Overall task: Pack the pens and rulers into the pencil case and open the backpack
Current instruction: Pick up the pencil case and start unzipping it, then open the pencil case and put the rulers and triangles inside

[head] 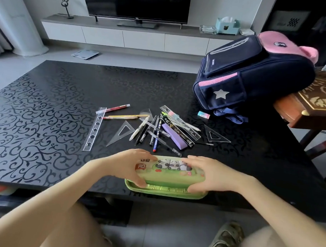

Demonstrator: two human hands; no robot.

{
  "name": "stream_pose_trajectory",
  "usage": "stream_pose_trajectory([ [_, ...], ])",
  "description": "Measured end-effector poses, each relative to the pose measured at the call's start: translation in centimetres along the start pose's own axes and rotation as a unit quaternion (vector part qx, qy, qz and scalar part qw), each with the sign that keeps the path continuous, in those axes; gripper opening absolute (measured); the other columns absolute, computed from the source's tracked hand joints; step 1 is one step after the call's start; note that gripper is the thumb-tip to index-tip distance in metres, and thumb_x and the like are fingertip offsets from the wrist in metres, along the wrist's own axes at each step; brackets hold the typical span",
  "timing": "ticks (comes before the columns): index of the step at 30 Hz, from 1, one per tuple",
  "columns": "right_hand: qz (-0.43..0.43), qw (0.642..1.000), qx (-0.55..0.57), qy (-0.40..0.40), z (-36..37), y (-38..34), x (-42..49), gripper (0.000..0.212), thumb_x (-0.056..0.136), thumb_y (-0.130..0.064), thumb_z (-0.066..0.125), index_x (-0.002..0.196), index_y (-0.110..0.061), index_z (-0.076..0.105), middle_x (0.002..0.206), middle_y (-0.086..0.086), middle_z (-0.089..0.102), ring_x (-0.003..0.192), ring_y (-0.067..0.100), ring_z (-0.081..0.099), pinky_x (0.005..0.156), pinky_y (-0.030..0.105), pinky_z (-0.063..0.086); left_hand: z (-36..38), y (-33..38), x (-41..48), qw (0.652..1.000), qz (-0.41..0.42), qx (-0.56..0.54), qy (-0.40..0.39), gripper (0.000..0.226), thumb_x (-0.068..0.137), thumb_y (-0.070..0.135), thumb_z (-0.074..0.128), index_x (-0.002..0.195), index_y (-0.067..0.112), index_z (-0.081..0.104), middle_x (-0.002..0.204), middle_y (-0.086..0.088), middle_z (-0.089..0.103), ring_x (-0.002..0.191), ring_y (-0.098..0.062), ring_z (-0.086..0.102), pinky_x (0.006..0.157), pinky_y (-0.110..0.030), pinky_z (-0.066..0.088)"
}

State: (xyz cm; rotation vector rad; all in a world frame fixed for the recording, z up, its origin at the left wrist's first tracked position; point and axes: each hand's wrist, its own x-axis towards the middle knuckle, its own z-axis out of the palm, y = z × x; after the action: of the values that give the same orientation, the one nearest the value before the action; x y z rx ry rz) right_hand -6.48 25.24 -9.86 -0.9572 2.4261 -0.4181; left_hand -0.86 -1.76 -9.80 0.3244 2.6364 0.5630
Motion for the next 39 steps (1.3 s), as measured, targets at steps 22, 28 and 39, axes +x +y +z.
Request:
stream_pose_trajectory([
  [22,0.298,0.941,0.018,0.162,-5.8,6.2,15.8,0.016,0.076,-0.031,0.069,0.085,-0.018,0.066,0.094,0.005,0.066,0.091,0.030,0.061,0.069,0.028,0.045,-0.8,-4.9,6.9,0.935,-0.151,-0.135,0.291,0.026,0.091,0.031,0.051,0.113,0.021,0.060,0.109,0.000,0.063,0.099,-0.019,0.057,0.083,-0.031,0.045],
  [28,0.276,0.944,-0.055,0.172,-5.8,7.1,16.3,0.020,0.079,-0.014,0.060,0.096,-0.017,0.071,0.104,0.007,0.068,0.098,0.031,0.062,0.075,0.030,0.048,-1.6,-9.6,4.2,0.849,-0.295,-0.043,0.436,0.024,0.089,0.022,0.053,0.107,0.010,0.063,0.109,-0.015,0.060,0.100,-0.035,0.052,0.082,-0.039,0.042],
  [39,0.199,0.922,0.072,0.325,-7.0,4.3,12.2,0.010,0.073,-0.022,0.075,0.073,-0.012,0.075,0.078,0.007,0.073,0.080,0.026,0.065,0.070,0.033,0.048,-1.3,-17.1,1.7,0.844,-0.443,-0.075,0.293,0.037,0.080,0.029,0.066,0.098,-0.001,0.055,0.097,-0.022,0.061,0.093,-0.038,0.055,0.073,-0.038,0.045],
])
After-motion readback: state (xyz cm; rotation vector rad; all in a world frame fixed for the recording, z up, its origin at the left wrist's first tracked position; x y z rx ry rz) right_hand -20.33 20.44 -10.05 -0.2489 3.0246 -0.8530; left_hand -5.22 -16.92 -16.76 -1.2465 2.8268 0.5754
